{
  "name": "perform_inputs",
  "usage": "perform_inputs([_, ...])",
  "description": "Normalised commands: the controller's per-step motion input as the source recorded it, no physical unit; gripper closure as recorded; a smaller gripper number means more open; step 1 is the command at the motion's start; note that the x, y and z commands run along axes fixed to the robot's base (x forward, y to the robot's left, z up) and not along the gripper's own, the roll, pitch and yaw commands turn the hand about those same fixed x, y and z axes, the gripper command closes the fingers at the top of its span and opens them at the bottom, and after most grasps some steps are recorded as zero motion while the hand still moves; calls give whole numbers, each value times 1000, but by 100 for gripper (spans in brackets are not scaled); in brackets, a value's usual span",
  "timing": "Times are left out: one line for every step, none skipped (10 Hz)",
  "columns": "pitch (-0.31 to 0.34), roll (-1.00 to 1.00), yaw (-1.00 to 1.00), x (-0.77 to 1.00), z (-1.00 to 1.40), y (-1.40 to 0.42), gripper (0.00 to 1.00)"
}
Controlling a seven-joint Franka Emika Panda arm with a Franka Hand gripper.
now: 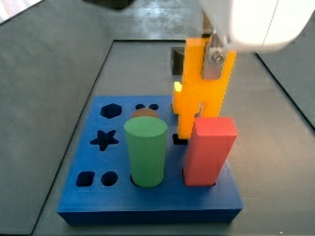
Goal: Pick up the double-square object. Move up. Move to above the board. Insert the double-square object.
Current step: Insert the double-square object.
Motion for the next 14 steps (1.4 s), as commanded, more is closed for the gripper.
perform_inputs([0,76,-111,-120,-69,-34,100])
perform_inputs([0,86,-14,-249,-123,-174,100])
perform_inputs([-91,104,0,-286,-246,-251,100])
perform_inputs([-39,86,0,-49,-226,-37,100])
perform_inputs([-36,41,0,29,-217,0,100])
perform_inputs([0,10,-9,203,-166,160,100])
perform_inputs([-6,0,-51,229,-189,126,100])
perform_inputs([-79,0,-114,194,-243,0,100])
perform_inputs([-101,9,-129,97,-311,-43,100])
perform_inputs([-84,0,-109,31,-343,-146,100])
perform_inputs([-74,29,0,0,-363,-226,100])
perform_inputs([-64,17,0,0,-400,-80,100])
perform_inputs([-51,73,0,0,-406,0,100])
perform_inputs([-36,181,203,0,-434,0,100])
